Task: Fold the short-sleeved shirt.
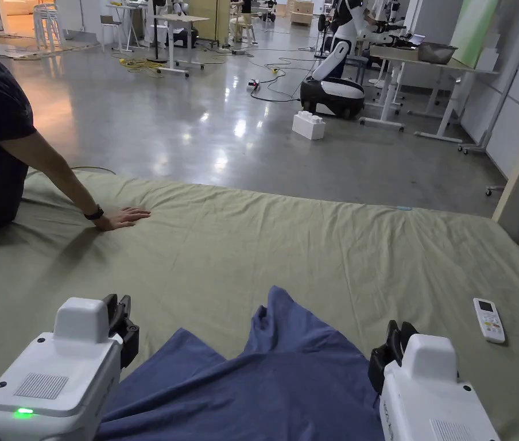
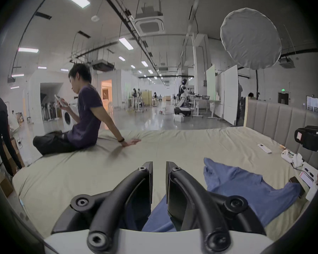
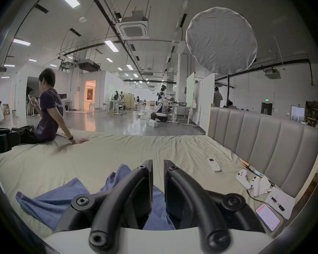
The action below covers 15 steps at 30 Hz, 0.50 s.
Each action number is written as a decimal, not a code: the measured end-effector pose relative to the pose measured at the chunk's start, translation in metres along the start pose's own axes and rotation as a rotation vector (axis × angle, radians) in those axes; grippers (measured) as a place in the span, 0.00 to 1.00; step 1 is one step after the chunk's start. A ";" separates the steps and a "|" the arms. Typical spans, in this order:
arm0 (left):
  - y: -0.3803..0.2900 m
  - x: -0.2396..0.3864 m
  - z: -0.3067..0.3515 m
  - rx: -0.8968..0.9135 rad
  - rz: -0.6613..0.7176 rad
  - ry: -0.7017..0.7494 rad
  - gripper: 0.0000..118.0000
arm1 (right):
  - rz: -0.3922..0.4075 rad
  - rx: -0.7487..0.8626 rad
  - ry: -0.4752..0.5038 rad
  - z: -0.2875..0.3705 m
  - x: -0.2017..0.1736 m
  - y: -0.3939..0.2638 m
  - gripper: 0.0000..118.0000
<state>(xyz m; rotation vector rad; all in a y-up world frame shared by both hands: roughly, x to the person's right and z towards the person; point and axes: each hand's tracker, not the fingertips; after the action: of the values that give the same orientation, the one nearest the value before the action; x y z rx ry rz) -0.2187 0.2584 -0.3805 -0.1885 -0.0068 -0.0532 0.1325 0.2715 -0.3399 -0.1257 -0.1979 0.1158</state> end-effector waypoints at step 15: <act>-0.013 -0.038 0.007 -0.122 0.068 -0.007 0.00 | -0.015 -0.018 0.002 -0.002 0.000 -0.003 0.00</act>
<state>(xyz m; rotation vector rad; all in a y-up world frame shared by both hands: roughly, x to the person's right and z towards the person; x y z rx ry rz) -0.2571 0.2485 -0.3714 -0.3106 -0.0037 0.0145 0.1330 0.2678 -0.3418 -0.1423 -0.1982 0.0988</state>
